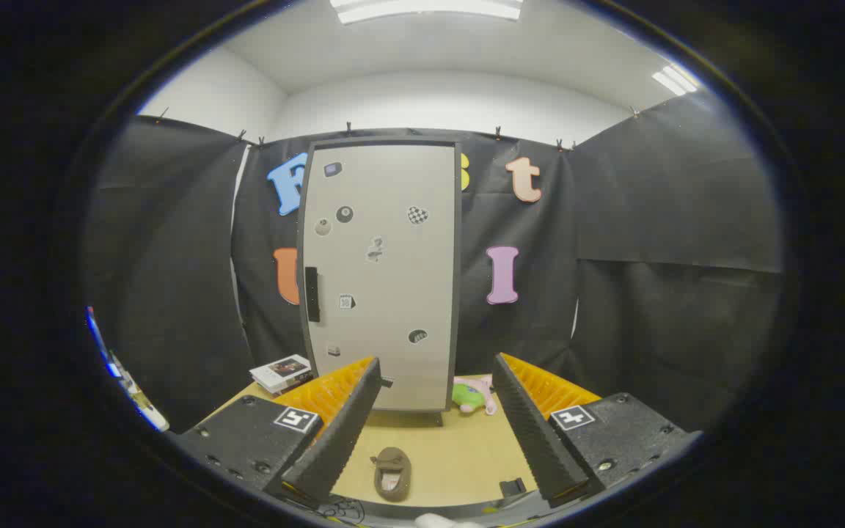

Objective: Open the shoe cabinet door, grab the shoes and put them into the shoe cabinet, then close the shoe cabinet door.

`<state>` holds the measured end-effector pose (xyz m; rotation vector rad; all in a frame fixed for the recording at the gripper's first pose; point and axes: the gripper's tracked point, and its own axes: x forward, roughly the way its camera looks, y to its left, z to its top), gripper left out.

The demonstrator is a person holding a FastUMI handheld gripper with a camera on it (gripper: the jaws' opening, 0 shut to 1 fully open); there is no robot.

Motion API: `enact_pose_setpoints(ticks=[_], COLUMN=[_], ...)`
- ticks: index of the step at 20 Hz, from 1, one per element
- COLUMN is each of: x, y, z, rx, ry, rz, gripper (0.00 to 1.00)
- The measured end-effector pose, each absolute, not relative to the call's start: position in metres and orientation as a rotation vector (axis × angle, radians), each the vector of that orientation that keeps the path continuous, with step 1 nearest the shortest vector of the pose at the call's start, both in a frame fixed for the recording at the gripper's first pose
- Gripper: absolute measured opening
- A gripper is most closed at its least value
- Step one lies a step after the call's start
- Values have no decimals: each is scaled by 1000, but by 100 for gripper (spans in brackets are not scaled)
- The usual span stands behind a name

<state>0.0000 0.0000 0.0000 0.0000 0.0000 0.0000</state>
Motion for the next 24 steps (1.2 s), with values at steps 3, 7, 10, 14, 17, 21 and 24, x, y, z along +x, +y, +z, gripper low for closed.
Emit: enact_pose_setpoints(ticks=[3, 7, 10, 14, 17, 21, 24], x=[-2, -4, -2, 1, 6, 21, 45], y=[2, 0, 0, 4, 9, 25, 48], z=[-3, -7, -11, -17, -20, -21, -20], rx=[2, 4, 2, 9, 8, 26, 16], ry=[5, 12, 23, 37, 42, 54, 51], rz=[-3, -14, -21, -19, -17, -7, 14], gripper=[100, 100, 100, 100, 100, 100, 100])
